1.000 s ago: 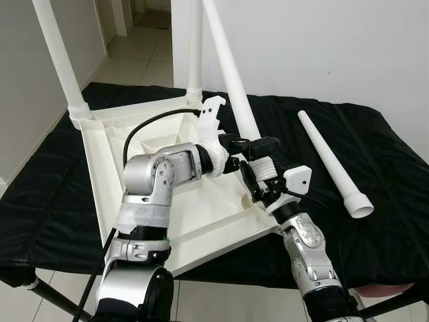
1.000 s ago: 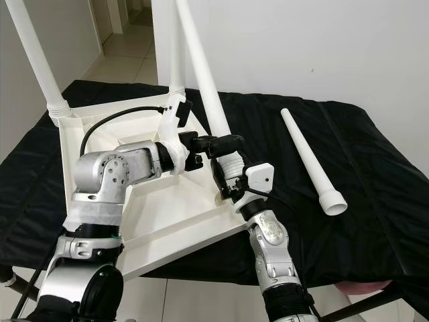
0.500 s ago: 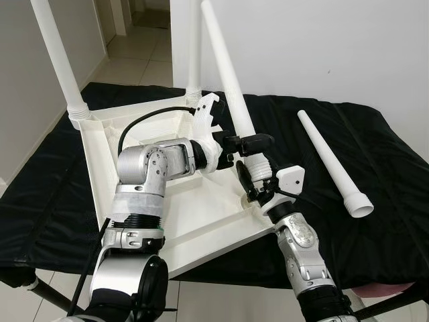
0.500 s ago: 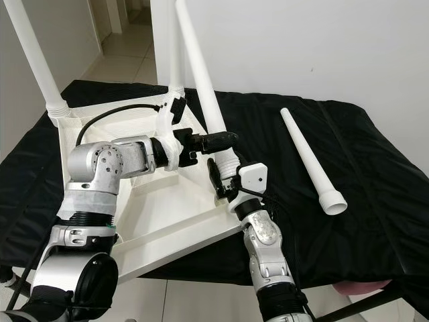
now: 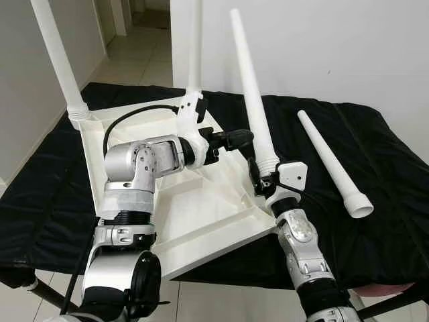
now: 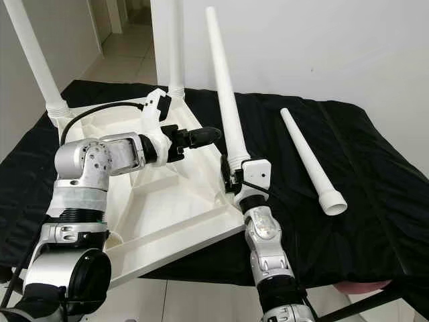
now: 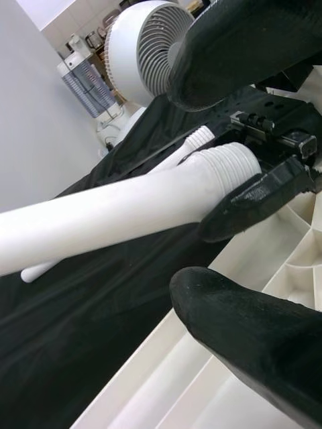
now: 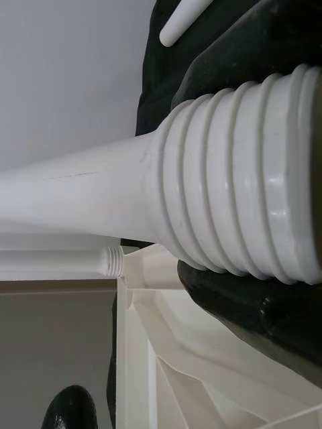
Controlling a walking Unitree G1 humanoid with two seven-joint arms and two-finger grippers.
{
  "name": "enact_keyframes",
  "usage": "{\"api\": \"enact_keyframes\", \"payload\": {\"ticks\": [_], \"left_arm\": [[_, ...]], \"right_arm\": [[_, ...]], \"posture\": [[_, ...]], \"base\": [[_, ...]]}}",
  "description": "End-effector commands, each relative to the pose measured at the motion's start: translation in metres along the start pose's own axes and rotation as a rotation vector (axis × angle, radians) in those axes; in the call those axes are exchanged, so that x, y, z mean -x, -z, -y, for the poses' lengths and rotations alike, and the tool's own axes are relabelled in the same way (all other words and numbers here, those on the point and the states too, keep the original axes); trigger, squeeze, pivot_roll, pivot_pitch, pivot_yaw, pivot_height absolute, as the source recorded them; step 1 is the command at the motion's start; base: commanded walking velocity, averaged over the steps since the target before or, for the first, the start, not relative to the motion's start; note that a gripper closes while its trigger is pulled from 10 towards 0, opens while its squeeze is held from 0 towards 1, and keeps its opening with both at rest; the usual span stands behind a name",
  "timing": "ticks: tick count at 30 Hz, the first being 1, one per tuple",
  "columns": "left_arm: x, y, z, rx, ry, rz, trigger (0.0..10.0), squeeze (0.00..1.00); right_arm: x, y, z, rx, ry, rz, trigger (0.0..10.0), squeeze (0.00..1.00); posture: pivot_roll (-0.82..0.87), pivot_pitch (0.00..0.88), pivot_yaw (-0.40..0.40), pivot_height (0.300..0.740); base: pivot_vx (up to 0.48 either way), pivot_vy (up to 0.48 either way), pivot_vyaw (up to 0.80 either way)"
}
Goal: Building children table
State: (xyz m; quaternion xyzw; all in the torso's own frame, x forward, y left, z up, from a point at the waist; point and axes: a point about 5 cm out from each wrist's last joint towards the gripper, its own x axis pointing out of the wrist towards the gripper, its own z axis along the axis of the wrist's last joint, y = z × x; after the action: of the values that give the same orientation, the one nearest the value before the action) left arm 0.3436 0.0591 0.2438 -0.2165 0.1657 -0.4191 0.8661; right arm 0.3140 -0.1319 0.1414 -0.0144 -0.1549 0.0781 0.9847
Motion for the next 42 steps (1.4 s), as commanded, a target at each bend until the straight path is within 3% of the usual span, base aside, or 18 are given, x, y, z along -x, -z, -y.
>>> {"api": "enact_keyframes", "payload": {"ticks": [1, 5, 10, 16, 21, 25, 30, 42], "left_arm": [[0.000, -0.002, 0.000, -0.002, 0.000, 0.001, 10.0, 0.00], [0.000, -0.001, -0.001, -0.002, -0.005, -0.001, 10.0, 0.00], [-0.010, 0.007, 0.002, -0.003, 0.003, -0.025, 10.0, 0.00], [-0.025, 0.018, -0.002, -0.005, -0.028, -0.055, 10.0, 0.00], [-0.030, 0.017, -0.001, 0.006, -0.023, -0.051, 10.0, 0.00], [-0.034, 0.007, -0.003, -0.002, -0.035, -0.012, 10.0, 0.00], [-0.035, -0.024, -0.012, 0.014, -0.083, 0.087, 10.0, 0.00], [-0.037, -0.046, -0.014, 0.040, -0.055, 0.108, 10.0, 0.00]], "right_arm": [[0.000, -0.003, 0.001, 0.000, 0.001, 0.019, 10.0, 0.00], [0.000, -0.005, -0.004, -0.024, -0.033, 0.035, 10.0, 0.00], [0.003, -0.012, -0.028, -0.086, -0.193, 0.084, 10.0, 0.00], [0.002, -0.014, -0.035, -0.099, -0.228, 0.092, 10.0, 0.00], [0.002, -0.015, -0.037, -0.107, -0.250, 0.095, 10.0, 0.00], [0.005, -0.016, -0.037, -0.103, -0.265, 0.102, 10.0, 0.00], [0.014, -0.012, -0.030, -0.098, -0.260, 0.088, 10.0, 0.00], [0.021, -0.008, -0.024, -0.078, -0.286, 0.075, 10.0, 0.00]], "posture": [[-0.07, 0.000, -0.015, 0.740], [-0.07, 0.000, -0.014, 0.740], [-0.07, 0.000, -0.017, 0.740], [-0.07, 0.000, -0.013, 0.740], [-0.07, 0.000, -0.013, 0.740], [-0.07, 0.000, -0.017, 0.740], [-0.07, 0.000, -0.018, 0.740], [-0.06, 0.000, -0.016, 0.740]], "base": [[0.000, 0.000, 0.00], [0.000, 0.000, 0.00], [0.000, 0.000, 0.00], [0.000, 0.000, 0.00], [0.000, 0.000, 0.00], [0.000, 0.000, 0.00], [0.000, 0.000, 0.00], [0.000, 0.000, 0.00]]}}
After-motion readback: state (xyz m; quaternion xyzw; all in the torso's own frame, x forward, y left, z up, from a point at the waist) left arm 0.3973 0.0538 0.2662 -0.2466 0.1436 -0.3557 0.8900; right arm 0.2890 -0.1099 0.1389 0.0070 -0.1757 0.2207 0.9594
